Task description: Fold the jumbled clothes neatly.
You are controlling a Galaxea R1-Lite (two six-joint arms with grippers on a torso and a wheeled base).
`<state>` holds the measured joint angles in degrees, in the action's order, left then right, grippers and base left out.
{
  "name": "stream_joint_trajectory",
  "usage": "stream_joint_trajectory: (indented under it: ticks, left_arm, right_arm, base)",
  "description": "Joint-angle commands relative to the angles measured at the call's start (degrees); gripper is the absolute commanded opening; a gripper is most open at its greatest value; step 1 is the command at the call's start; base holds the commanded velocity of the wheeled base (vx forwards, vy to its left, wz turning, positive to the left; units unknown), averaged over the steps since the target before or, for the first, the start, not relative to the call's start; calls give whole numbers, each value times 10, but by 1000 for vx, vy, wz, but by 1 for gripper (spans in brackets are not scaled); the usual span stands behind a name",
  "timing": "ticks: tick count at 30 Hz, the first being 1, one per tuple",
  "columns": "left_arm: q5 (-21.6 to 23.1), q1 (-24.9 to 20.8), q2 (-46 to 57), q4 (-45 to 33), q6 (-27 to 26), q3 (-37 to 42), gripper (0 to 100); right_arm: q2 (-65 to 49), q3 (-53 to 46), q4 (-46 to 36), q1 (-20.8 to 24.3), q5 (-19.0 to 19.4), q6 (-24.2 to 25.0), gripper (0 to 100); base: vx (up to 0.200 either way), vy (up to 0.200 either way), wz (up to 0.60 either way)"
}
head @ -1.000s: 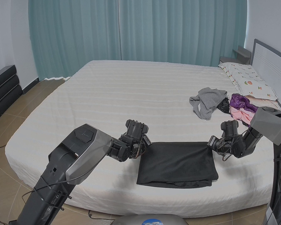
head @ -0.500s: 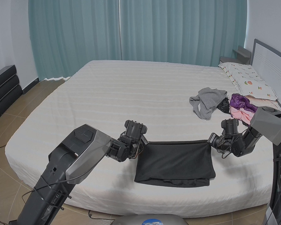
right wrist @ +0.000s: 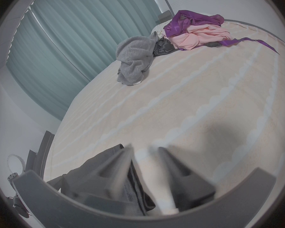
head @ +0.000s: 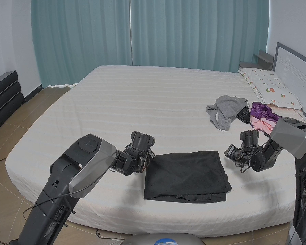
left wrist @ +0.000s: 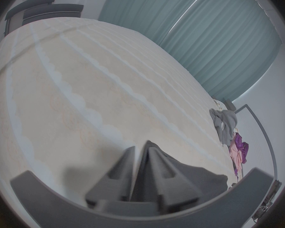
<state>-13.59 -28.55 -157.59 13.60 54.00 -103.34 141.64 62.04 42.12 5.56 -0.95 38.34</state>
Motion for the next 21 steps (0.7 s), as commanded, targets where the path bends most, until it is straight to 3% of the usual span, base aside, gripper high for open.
stream_joint_trajectory:
  ticks: [1, 5, 10, 13, 21]
  left_arm:
    - [3, -2, 4, 1, 1, 1, 100]
    - [6, -1, 13, 2, 32, 2, 100]
    - [14, 10, 44, 5, 72, 24, 100]
    - [27, 26, 76, 5, 106, 55, 100]
    - [139, 103, 163, 5, 146, 142, 100]
  right_arm:
    - [-21, -12, 1, 3, 7, 2, 100]
    - [-58, -45, 1, 3, 34, 2, 100]
    - [-78, -90, 0, 24, 39, -12, 100]
    - [-92, -136, 2, 32, 54, -42, 100]
    - [-118, -245, 20, 35, 117, -98, 100]
  base:
    - [0, 0, 0]
    - [0, 0, 0]
    - [0, 0, 0]
    - [0, 0, 0]
    - [0, 0, 0]
